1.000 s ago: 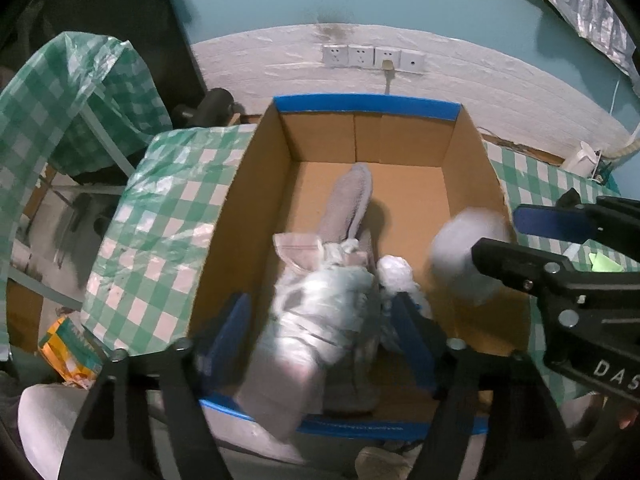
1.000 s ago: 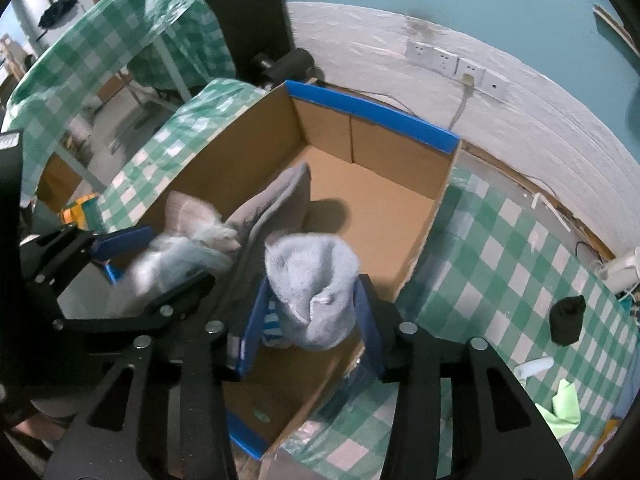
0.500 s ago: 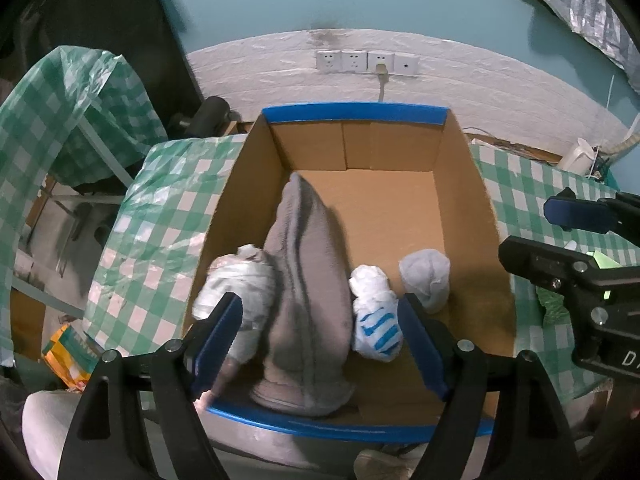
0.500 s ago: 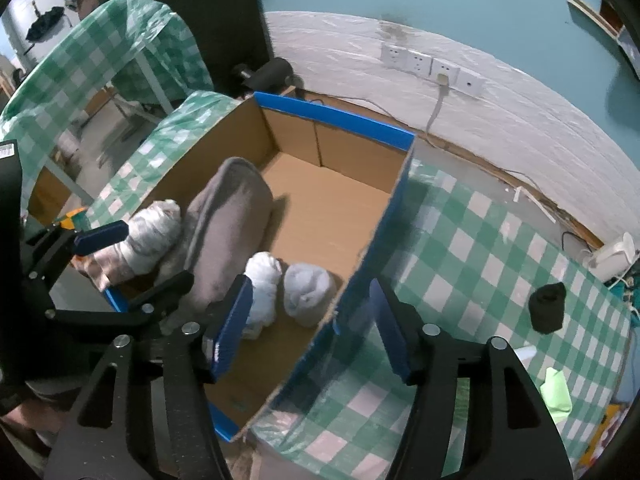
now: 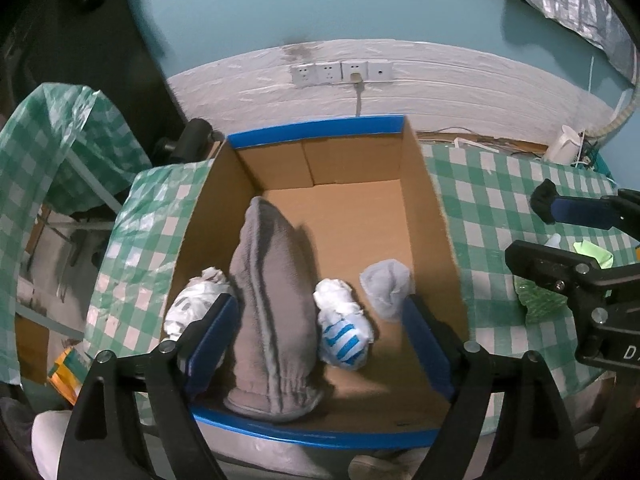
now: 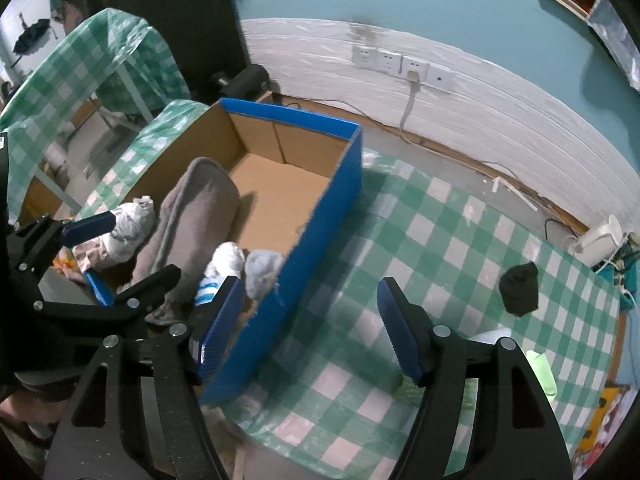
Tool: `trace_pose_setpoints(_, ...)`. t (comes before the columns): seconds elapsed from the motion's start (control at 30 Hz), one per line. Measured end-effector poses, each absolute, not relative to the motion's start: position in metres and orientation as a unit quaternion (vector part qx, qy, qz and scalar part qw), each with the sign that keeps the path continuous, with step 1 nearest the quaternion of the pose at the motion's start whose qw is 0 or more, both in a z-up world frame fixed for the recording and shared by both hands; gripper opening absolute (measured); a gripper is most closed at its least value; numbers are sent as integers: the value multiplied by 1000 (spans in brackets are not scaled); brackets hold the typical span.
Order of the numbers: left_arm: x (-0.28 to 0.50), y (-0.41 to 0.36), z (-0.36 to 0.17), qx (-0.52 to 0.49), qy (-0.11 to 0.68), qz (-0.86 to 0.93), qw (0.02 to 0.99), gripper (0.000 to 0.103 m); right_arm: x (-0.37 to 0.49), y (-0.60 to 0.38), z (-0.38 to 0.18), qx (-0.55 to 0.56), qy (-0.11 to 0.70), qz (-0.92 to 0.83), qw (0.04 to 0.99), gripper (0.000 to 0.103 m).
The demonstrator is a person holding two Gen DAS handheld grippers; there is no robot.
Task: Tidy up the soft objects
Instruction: 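Move both tools back over the green items on the table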
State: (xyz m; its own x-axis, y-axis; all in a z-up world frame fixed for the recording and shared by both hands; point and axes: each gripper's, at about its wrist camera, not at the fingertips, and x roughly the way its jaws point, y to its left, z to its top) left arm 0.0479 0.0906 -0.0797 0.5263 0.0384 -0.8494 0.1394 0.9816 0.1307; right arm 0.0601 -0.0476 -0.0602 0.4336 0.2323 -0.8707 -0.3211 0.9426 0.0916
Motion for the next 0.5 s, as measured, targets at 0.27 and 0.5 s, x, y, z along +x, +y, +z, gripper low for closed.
trace_pose_setpoints(0.27, 45, 67, -79, 105, 484, -48, 867, 86, 50, -84, -71, -36, 518, 137, 844, 73)
trace_pose_setpoints(0.5, 45, 38, -75, 119, 479, -64, 867, 86, 42, -124, -76, -20, 522, 108, 846, 73)
